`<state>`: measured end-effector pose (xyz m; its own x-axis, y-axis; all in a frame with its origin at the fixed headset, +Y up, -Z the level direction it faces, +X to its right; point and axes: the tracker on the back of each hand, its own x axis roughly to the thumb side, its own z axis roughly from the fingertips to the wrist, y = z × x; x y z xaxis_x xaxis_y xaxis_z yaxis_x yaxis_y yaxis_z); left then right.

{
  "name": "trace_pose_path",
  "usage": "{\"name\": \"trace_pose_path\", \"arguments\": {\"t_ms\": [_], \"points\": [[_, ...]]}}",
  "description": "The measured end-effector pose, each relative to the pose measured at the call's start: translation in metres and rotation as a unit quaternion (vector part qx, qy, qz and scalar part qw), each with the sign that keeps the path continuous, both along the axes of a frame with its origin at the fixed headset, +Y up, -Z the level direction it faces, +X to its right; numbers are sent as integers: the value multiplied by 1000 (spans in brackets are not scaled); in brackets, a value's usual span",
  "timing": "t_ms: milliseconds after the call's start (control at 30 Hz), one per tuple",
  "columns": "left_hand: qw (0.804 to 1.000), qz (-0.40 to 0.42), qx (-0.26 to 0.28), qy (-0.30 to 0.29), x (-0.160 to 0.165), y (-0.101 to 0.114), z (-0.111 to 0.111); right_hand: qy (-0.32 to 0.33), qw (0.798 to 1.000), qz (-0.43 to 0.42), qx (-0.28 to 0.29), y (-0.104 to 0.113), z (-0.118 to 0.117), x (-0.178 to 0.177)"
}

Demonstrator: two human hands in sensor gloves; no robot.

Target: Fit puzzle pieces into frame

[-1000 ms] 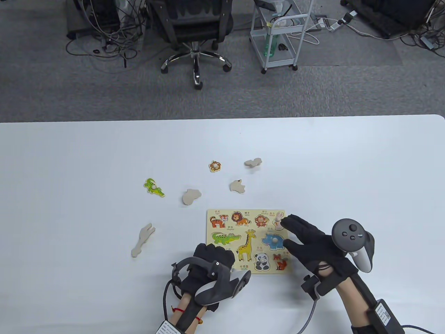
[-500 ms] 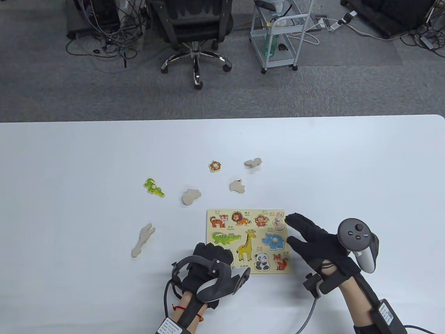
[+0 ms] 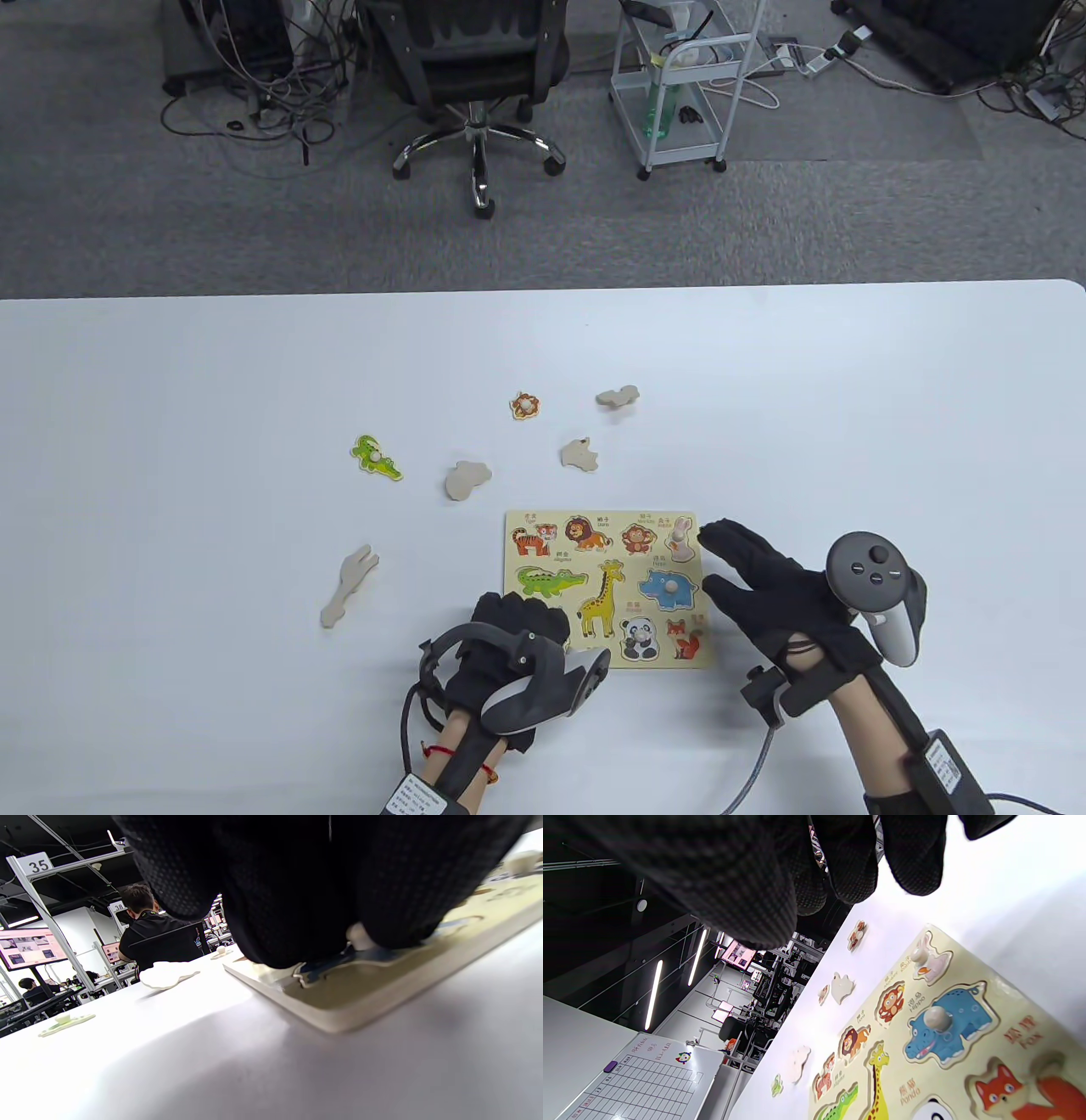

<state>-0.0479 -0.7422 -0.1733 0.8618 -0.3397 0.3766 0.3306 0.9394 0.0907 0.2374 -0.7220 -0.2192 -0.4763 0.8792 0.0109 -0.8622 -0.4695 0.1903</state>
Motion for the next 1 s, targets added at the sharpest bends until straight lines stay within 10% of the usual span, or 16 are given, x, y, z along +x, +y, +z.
{"name": "trace_pose_path", "arguments": {"t_ms": [600,1000], "points": [[973,223,-3,59,-45,29,-6,-7,996,-32,84,59,14,4],[965,240,-64,80,-59,18,-12,37,982,177,48,93,-85,-54]]}}
